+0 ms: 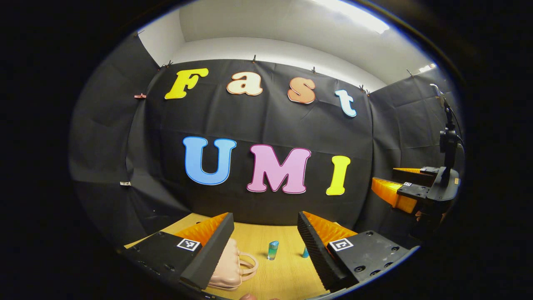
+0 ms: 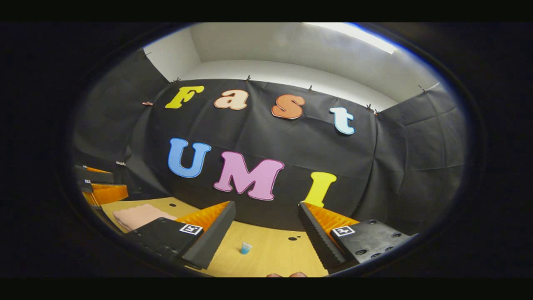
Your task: First open the suitcase, pack the skin care products into it, and then close the suitcase.
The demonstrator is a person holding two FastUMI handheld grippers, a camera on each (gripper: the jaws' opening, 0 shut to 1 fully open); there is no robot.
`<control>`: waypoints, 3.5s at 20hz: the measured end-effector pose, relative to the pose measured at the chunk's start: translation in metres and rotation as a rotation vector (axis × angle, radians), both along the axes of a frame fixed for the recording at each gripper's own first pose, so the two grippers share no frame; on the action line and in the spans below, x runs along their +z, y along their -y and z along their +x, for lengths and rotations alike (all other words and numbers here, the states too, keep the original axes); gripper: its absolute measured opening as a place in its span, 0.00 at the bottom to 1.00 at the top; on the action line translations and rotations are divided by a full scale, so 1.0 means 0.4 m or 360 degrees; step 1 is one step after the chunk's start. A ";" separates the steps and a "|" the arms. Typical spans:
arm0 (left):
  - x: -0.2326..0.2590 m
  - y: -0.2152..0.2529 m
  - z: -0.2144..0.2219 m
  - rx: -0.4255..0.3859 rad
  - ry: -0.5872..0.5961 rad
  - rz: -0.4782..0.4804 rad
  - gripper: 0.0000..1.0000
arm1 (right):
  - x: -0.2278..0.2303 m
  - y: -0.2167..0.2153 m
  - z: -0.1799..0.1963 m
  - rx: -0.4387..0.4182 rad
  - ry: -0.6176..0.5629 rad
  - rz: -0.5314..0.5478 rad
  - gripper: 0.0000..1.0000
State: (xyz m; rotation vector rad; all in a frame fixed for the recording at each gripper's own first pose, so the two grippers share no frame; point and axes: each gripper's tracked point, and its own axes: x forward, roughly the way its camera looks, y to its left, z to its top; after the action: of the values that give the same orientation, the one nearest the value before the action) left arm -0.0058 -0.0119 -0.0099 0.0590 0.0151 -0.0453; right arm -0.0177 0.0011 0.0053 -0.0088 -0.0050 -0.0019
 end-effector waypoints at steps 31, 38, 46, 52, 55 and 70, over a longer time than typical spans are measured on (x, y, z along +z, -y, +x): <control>-0.154 -0.013 0.070 -0.0096 -0.0201 0.0085 0.96 | 0.058 -0.042 0.016 -0.0059 0.0083 -0.0085 0.95; -0.391 -0.012 0.233 -0.0001 -0.0504 0.0032 0.97 | -0.009 -0.009 0.094 -0.0029 0.0031 -0.0079 0.96; -0.727 -0.049 0.421 0.0249 -0.1015 0.0055 0.98 | -0.136 0.054 0.264 0.0017 -0.0073 -0.0051 0.96; -0.901 -0.120 0.477 0.0461 -0.1276 0.0003 0.98 | -0.237 0.055 0.363 0.0102 -0.0147 -0.0067 0.96; -0.927 -0.119 0.511 0.0444 -0.1294 0.0137 0.91 | -0.261 0.044 0.407 0.0170 -0.0162 -0.0089 0.96; -0.839 -0.135 0.509 0.0382 -0.1440 0.0114 0.11 | -0.260 0.013 0.481 0.0323 -0.0085 -0.0066 0.95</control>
State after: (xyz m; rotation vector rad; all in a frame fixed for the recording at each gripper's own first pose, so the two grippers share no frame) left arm 0.1976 0.0421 -0.3453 0.1042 0.9278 0.1716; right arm 0.1746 -0.0041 -0.0987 -0.0498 0.0478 0.2011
